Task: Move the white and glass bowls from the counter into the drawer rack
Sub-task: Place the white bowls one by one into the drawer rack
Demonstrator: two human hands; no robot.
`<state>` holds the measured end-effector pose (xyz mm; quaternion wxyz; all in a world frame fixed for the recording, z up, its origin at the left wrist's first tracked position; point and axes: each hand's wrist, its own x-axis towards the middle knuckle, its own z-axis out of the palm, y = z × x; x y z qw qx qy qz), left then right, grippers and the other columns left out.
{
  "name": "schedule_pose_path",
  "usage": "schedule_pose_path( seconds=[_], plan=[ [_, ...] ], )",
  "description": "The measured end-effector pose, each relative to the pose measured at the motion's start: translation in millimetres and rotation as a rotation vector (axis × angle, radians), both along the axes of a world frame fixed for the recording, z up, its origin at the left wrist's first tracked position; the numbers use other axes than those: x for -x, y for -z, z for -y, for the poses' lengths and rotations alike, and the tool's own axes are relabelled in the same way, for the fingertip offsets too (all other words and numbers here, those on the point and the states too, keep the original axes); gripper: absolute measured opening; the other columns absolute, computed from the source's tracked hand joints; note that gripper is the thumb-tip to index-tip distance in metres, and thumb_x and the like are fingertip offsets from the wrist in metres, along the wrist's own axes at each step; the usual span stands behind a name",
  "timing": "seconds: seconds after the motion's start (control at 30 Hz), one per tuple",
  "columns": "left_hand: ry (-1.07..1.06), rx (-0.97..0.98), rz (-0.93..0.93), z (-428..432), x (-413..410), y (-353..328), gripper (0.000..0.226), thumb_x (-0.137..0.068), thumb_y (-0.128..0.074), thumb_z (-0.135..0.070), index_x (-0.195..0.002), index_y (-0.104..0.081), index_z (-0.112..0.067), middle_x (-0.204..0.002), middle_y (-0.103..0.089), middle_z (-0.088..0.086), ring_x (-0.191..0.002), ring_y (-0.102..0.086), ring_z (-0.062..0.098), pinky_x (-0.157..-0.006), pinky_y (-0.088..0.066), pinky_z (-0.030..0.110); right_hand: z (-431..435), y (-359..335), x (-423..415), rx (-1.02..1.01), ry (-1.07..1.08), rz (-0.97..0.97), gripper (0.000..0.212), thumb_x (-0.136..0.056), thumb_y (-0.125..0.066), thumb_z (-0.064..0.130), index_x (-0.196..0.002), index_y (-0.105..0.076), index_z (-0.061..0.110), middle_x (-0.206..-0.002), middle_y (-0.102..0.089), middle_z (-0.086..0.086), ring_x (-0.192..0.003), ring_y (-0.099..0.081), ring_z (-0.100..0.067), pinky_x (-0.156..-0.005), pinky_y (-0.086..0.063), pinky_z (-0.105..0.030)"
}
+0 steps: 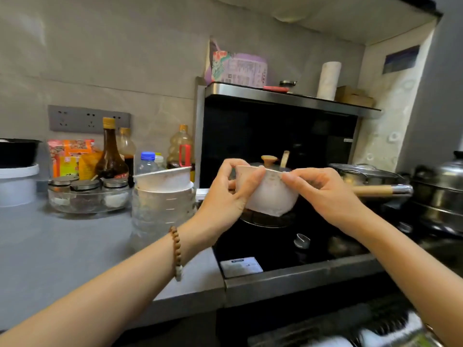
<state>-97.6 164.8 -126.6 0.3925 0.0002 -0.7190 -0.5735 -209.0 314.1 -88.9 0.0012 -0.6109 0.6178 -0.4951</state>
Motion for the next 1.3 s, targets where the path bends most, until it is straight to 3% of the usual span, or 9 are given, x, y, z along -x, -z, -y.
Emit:
schedule_pose_path(
  seconds=[0.1, 0.23, 0.43, 0.6, 0.83, 0.9, 0.97, 1.13, 1.3],
  plan=[
    [0.082, -0.009, 0.148, -21, 26, 28, 0.067, -0.063, -0.058, -0.076, -0.124, -0.035, -0.059, -0.107, -0.066, -0.007, -0.096, -0.067, 0.007, -0.085, -0.054, 0.032, -32, 31, 19, -0.110, 0.033, 0.052, 0.024, -0.081, -0.051, 0.045, -0.083, -0.075, 0.042, -0.088, -0.074, 0.018, -0.083, -0.065, 0.005, -0.072, -0.047, -0.009],
    [0.136, -0.059, 0.334, -51, 59, 73, 0.100, -0.057, -0.059, -0.074, -0.141, -0.020, -0.038, -0.111, -0.067, -0.002, -0.094, -0.067, 0.008, -0.081, -0.053, 0.025, -69, 79, 47, -0.222, 0.105, 0.201, 0.034, -0.085, -0.048, 0.047, -0.092, -0.076, 0.028, -0.087, -0.074, 0.004, -0.081, -0.066, -0.005, -0.075, -0.052, -0.018],
    [0.249, -0.102, 0.504, -85, 92, 152, 0.081, -0.061, -0.077, -0.057, -0.125, -0.039, -0.023, -0.118, -0.059, -0.004, -0.103, -0.061, 0.008, -0.086, -0.054, 0.027, -103, 147, 80, -0.343, 0.223, 0.500, 0.037, -0.094, -0.046, 0.039, -0.106, -0.071, 0.014, -0.103, -0.071, -0.021, -0.095, -0.064, -0.041, -0.083, -0.048, -0.048],
    [0.306, 0.003, 0.661, -94, 107, 212, 0.088, -0.055, -0.078, -0.058, -0.129, -0.040, -0.028, -0.125, -0.049, -0.007, -0.108, -0.057, 0.011, -0.087, -0.054, 0.031, -109, 198, 96, -0.543, 0.211, 0.692, 0.035, -0.096, -0.045, 0.035, -0.108, -0.069, 0.013, -0.103, -0.071, -0.012, -0.089, -0.067, -0.021, -0.067, -0.056, -0.026],
    [0.288, 0.024, 0.729, -89, 123, 274, 0.092, -0.058, -0.084, -0.048, -0.133, -0.032, -0.036, -0.123, -0.045, -0.016, -0.109, -0.051, 0.006, -0.085, -0.049, 0.019, -95, 267, 116, -0.642, 0.137, 0.934, 0.037, -0.098, -0.043, 0.037, -0.118, -0.064, 0.014, -0.113, -0.069, -0.014, -0.103, -0.066, -0.028, -0.082, -0.055, -0.037],
    [0.318, 0.049, 0.675, -91, 126, 285, 0.079, -0.053, -0.084, -0.048, -0.117, -0.038, -0.055, -0.111, -0.048, -0.030, -0.104, -0.054, 0.000, -0.074, -0.048, 0.010, -89, 281, 120, -0.649, 0.145, 0.980, 0.035, -0.097, -0.044, 0.036, -0.116, -0.065, 0.016, -0.111, -0.070, -0.012, -0.101, -0.067, -0.024, -0.080, -0.054, -0.035],
    [0.307, 0.076, 0.656, -91, 131, 301, 0.066, -0.052, -0.084, -0.047, -0.101, -0.043, -0.061, -0.104, -0.051, -0.036, -0.098, -0.055, -0.007, -0.072, -0.050, 0.009, -84, 294, 123, -0.664, 0.162, 1.005, 0.033, -0.098, -0.043, 0.034, -0.115, -0.065, 0.016, -0.108, -0.071, -0.010, -0.096, -0.068, -0.020, -0.077, -0.054, -0.031],
    [0.214, 0.032, 0.784, -79, 137, 346, 0.091, -0.042, -0.084, -0.062, -0.118, -0.035, -0.045, -0.112, -0.053, -0.023, -0.099, -0.055, -0.005, -0.073, -0.049, 0.010, -72, 324, 131, -0.752, 0.182, 1.002, 0.027, -0.099, -0.041, 0.032, -0.105, -0.062, 0.018, -0.105, -0.069, -0.008, -0.096, -0.066, -0.021, -0.084, -0.054, -0.035],
    [0.137, 0.009, 0.806, -72, 143, 375, 0.096, -0.040, -0.086, -0.059, -0.120, -0.035, -0.044, -0.111, -0.051, -0.029, -0.100, -0.051, -0.017, -0.073, -0.041, 0.001, -62, 334, 150, -0.795, 0.311, 0.686, 0.039, -0.101, -0.034, 0.035, -0.110, -0.064, 0.014, -0.106, -0.067, -0.004, -0.098, -0.061, -0.017, -0.081, -0.049, -0.024]
  ],
)
